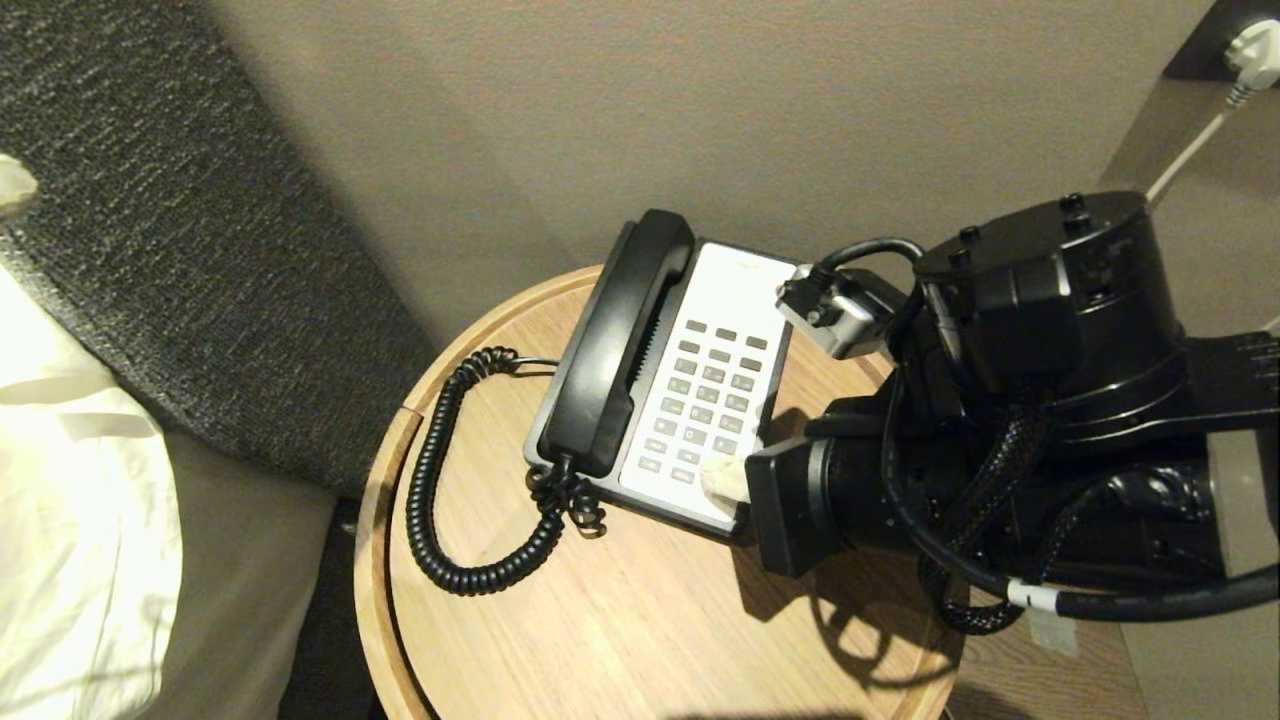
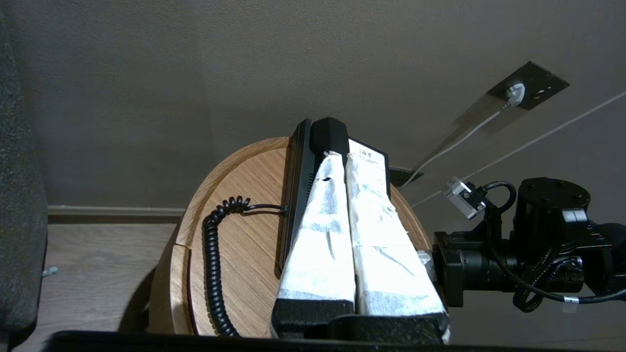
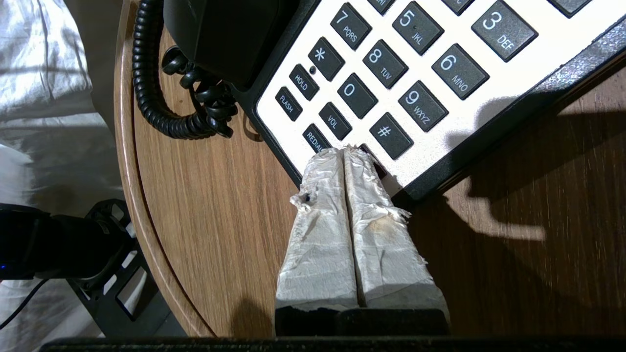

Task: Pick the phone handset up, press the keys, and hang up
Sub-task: End the call using the dial pad

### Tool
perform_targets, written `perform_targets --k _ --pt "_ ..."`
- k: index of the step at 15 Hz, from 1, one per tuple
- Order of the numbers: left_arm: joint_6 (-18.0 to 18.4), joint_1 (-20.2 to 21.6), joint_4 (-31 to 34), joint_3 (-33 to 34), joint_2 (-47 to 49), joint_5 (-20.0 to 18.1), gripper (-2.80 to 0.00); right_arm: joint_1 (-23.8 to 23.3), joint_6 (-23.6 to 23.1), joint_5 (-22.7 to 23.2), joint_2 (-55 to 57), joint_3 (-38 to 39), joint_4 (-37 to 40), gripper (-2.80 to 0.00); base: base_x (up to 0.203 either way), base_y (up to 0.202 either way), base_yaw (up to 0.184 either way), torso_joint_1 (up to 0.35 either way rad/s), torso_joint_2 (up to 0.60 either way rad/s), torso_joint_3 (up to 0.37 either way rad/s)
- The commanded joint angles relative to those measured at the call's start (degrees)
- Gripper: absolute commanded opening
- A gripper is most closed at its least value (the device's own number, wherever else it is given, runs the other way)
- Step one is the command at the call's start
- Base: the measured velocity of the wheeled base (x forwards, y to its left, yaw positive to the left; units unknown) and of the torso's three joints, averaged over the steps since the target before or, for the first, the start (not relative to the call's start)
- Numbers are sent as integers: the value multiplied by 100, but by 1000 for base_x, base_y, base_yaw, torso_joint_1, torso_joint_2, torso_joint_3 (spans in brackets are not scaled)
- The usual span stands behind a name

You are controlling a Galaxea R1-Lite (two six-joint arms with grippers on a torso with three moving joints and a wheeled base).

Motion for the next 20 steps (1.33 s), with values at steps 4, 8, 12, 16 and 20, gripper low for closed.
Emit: perform_targets --k 4,8,12,16,20 --pt "-82 0 89 53 -85 15 -280 5 31 1 -188 -1 65 -280 0 0 0 0 0 0" --pt "-108 0 97 91 -93 15 -280 6 31 10 -234 19 144 -280 0 0 0 0 0 0" --pt "-117 0 97 90 -120 15 -280 6 31 54 -198 27 161 -280 0 0 0 0 0 0" --pt "-125 -7 97 106 -144 15 -280 6 40 63 -137 37 161 -280 0 0 0 0 0 0" --pt "-125 -44 97 150 -182 15 -280 6 32 54 -40 46 161 -280 0 0 0 0 0 0"
